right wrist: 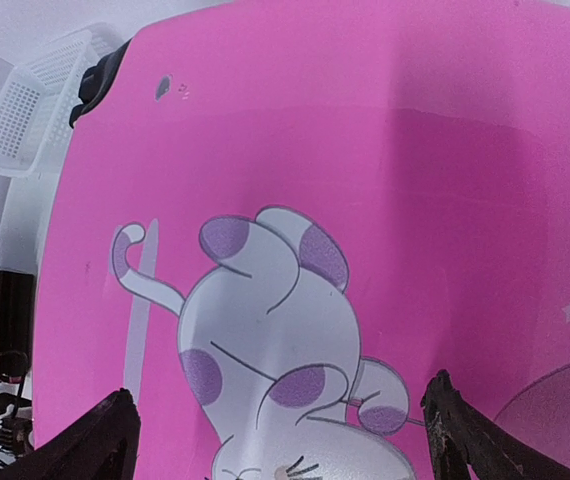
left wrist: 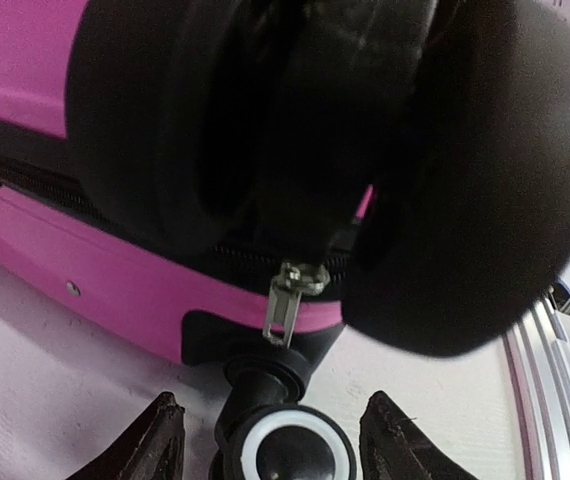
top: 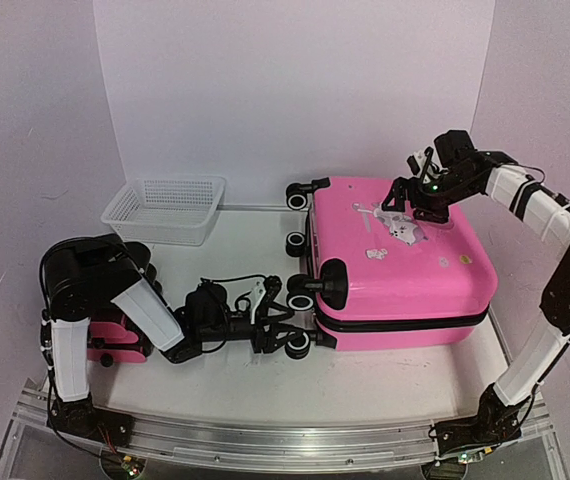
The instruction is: Open, take out, and arrange the luggage
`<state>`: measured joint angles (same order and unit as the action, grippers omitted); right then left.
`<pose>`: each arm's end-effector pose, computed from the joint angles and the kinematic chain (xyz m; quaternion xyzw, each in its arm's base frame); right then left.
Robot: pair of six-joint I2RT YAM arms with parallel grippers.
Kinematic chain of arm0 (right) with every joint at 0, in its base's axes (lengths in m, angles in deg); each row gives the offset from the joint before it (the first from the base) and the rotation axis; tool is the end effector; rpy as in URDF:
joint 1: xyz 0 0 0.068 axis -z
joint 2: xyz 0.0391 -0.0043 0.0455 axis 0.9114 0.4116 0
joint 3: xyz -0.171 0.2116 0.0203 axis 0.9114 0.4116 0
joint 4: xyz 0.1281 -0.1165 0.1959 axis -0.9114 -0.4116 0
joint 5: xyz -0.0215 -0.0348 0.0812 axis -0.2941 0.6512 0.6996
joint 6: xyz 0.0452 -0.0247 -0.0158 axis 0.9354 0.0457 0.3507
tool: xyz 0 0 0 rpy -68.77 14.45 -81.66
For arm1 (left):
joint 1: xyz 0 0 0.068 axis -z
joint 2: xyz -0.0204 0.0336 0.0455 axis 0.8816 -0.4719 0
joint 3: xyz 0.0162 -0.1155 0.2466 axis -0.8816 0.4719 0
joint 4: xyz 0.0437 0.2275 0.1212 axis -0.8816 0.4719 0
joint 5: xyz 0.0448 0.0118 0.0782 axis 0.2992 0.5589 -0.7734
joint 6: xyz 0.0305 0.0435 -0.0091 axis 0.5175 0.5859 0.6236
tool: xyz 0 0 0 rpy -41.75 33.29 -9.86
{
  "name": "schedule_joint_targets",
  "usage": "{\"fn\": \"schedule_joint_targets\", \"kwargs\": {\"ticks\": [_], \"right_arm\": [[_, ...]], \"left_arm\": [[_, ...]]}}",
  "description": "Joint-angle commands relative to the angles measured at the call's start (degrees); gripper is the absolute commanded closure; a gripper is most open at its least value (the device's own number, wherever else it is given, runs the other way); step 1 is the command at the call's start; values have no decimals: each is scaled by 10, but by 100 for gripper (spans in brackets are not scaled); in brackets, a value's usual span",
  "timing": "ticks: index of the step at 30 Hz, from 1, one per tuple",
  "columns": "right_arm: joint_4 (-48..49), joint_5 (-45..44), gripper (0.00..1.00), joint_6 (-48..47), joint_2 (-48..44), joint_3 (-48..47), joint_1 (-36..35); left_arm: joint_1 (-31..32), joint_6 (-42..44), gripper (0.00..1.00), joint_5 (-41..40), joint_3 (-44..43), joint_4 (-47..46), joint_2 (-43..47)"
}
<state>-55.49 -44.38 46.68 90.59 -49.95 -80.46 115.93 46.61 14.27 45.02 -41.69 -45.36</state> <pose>0.3456 0.1014 0.3382 -0.0555 0.9314 0.2113 0.2913 0.1956 -0.2954 0.1145 0.4231 0.6283 -0.4620 0.4612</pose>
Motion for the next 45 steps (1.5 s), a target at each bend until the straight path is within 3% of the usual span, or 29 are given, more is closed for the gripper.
{"fn": "schedule_joint_targets", "kwargs": {"ticks": [1, 15, 20, 27, 32, 37, 42, 45], "right_arm": [[-37, 16, 2, 19, -7, 24, -3], [-27, 23, 2, 26, -10, 24, -7], [-27, 18, 2, 31, -16, 20, -15], [-27, -60, 2, 0, -57, -6, -79], [-25, -94, 2, -76, -86, -27, -135], [35, -74, 2, -244, -135, 31, -202], [14, -57, 3, -469, -154, 77, -283], [-5, -84, 4, -542, -142, 78, -327]], "left_arm": [[15, 10, 40, -47, -42, -110, -22], [24, -20, 57, -52, -102, -110, -84], [25, -20, 58, -62, -105, -110, -97], [24, -12, 82, -72, -103, -110, -102], [23, 5, 92, -92, -86, -110, -92], [21, 15, 96, -93, -65, -110, -76], [13, 2, 100, -72, -43, -109, -56], [10, -3, 100, -70, -26, -110, -40]]}}
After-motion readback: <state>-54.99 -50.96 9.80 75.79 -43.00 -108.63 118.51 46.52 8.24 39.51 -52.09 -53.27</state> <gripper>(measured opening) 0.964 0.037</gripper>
